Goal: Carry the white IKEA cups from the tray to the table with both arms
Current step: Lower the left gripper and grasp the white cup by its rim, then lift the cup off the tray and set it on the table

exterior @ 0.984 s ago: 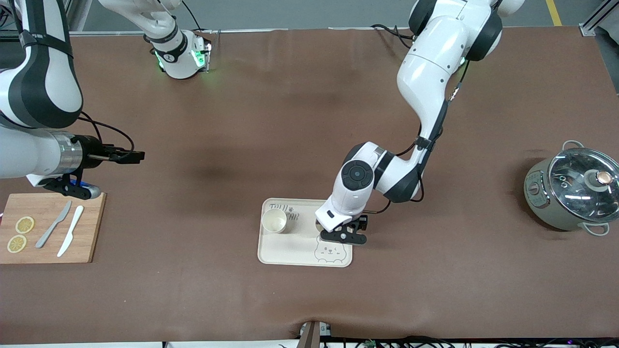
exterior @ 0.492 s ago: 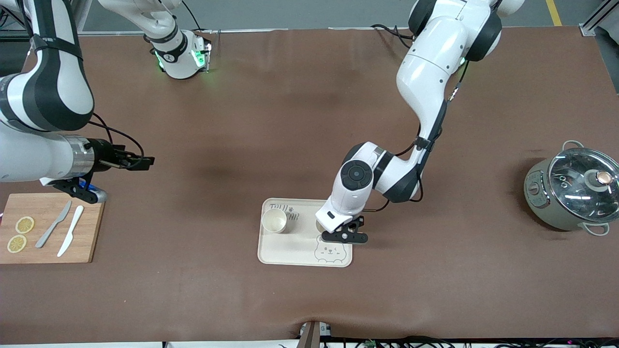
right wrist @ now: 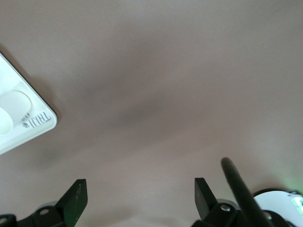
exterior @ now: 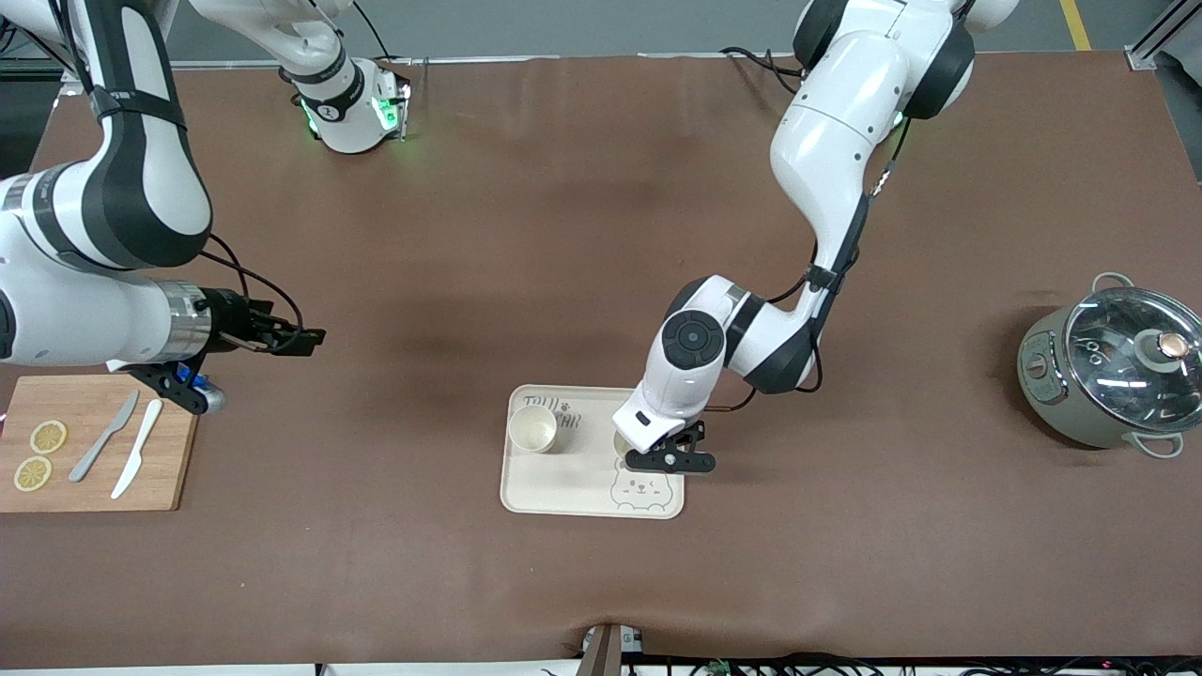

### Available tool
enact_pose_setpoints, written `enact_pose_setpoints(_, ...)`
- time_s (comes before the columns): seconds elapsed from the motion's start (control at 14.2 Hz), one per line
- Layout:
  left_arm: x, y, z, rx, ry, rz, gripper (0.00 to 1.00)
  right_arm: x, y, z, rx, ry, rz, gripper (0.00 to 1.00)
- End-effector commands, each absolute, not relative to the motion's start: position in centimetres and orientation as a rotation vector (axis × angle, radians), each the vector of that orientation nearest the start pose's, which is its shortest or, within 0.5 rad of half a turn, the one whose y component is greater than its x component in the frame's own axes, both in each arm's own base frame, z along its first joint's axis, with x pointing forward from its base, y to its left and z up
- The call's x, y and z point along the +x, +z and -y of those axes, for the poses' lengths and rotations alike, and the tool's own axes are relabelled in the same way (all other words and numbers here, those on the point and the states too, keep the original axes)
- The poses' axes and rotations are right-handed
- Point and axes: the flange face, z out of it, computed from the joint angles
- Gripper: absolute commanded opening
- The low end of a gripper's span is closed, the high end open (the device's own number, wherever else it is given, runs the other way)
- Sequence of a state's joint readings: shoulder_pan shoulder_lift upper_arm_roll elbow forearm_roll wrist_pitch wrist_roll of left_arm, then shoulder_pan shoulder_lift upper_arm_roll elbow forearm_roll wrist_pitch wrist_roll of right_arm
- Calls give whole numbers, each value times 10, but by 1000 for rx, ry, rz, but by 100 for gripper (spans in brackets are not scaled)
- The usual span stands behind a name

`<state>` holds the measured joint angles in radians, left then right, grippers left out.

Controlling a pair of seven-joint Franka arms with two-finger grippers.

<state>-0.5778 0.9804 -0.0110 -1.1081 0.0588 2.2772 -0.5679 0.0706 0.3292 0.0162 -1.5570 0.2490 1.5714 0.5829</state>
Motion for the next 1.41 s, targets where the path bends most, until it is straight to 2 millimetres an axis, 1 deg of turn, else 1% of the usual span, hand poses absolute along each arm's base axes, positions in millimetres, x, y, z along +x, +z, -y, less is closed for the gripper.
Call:
enact_pose_setpoints(0.0, 657, 254, 425, -3184, -267, -94, 0, 624, 444, -95, -2815, 525, -873, 100)
enact_pose_setpoints(0.14, 654, 269, 408, -3187, -171, -143, 0, 625, 436, -111, -2815, 516, -918, 100)
enact_pose_setpoints(0.21, 654, 278, 394, -3201, -140, -159, 0, 625, 432, -120, -2819, 524, -936, 100)
enact_pose_setpoints(0.28, 651, 284, 378, -3213, -105, -175, 0, 624, 432, -125, -2820, 522, -950, 100)
enact_pose_setpoints(0.35, 650, 295, 359, -3226, -91, -205, 0, 626, 431, -127, -2809, 507, -968, 100)
enact_pose_setpoints(0.42, 647, 307, 343, -3233, -84, -224, 0, 627, 426, -131, -2807, 509, -983, 100)
enact_pose_setpoints(0.49, 642, 314, 324, -3231, -72, -246, 0, 626, 423, -140, -2809, 513, -1004, 100)
enact_pose_setpoints(0.56, 636, 321, 307, -3224, -68, -273, 0, 626, 419, -145, -2812, 514, -1028, 100)
enact_pose_setpoints(0.63, 629, 325, 288, -3213, -61, -296, 0, 629, 412, -145, -2809, 510, -1037, 100)
enact_pose_setpoints(0.7, 620, 327, 270, -3211, -69, -324, 0, 630, 406, -150, -2809, 510, -1038, 100)
enact_pose_setpoints(0.77, 613, 327, 252, -3213, -83, -342, 0, 629, 406, -159, -2807, 501, -1054, 100)
enact_pose_setpoints(0.84, 607, 325, 236, -3226, -103, -352, 0, 630, 408, -161, -2795, 487, -1094, 100)
enact_pose_setpoints(0.98, 597, 318, 217, -3262, -129, -356, 0, 634, 404, -165, -2774, 458, -1117, 100)
enact_pose_setpoints(1.05, 589, 315, 209, -3272, -148, -362, 0, 635, 394, -172, -2785, 462, -1108, 100)
enact_pose_setpoints(1.2, 569, 310, 186, -3268, -214, -361, 0, 637, 388, -178, -2783, 447, -1112, 100)
enact_pose_setpoints(1.27, 560, 309, 182, -3261, -225, -369, 0, 638, 384, -183, -2775, 431, -1129, 100)
enact_pose_setpoints(1.34, 551, 309, 178, -3244, -225, -388, 0, 639, 381, -192, -2764, 408, -1154, 100)
